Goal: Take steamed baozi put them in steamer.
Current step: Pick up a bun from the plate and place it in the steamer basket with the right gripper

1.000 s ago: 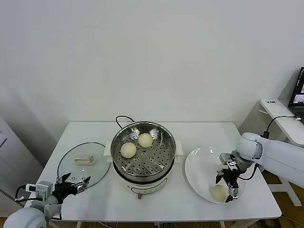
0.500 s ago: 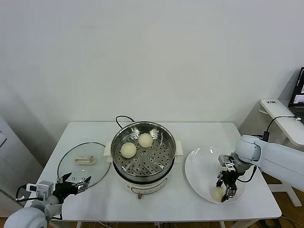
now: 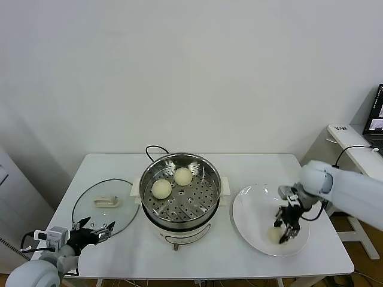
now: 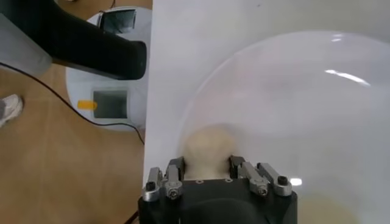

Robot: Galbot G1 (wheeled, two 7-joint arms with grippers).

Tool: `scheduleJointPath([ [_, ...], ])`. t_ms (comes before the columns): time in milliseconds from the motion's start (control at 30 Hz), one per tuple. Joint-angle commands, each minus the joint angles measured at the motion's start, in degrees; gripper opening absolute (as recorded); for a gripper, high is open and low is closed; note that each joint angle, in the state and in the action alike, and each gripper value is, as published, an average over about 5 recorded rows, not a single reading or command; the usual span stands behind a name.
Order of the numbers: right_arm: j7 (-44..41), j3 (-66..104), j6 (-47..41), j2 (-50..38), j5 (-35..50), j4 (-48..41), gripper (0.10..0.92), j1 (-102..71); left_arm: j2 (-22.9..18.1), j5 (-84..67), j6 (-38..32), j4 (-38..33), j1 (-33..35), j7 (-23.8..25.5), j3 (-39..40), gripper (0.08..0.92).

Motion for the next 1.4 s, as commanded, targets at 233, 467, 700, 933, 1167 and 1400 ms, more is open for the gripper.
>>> scheduleJointPath([
  [233, -2.22, 5.68, 13.37, 14.87, 0.23, -10.84, 0.464, 15.69, 0.24, -0.04, -0.07, 0.31, -0.52, 0.01, 0.65, 0.823],
  [467, -1.3, 13.6, 27.71, 25.79, -0.74, -18.27, 0.467, 15.4, 0.5, -0.25, -0.29, 0.65, -0.52, 0.06, 0.49, 0.823],
  [700, -2.4, 15.23, 38.9, 34.42, -0.91, -18.6, 0.467, 14.64, 0.43, -0.32, -0.43, 0.72, -0.34, 0.1, 0.22, 0.823],
  [933, -1.43, 13.92, 44.89, 36.56, -3.24, -10.04, 0.467, 13.08, 0.38, -0.28, -0.43, 0.68, -0.27, 0.15, 0.21, 0.823],
  [1167, -1.62, 10.69, 50.37, 36.4, -5.31, -3.08, 0.467, 12.94, 0.41, -0.26, -0.69, 0.76, 0.01, 0.25, 0.06, 0.823],
  [1400, -3.27, 7.35, 54.24, 36.31, -8.08, 2.6, 0.467, 12.58, 0.35, -0.25, -0.81, 0.5, 0.11, 0.3, 0.04, 0.823],
])
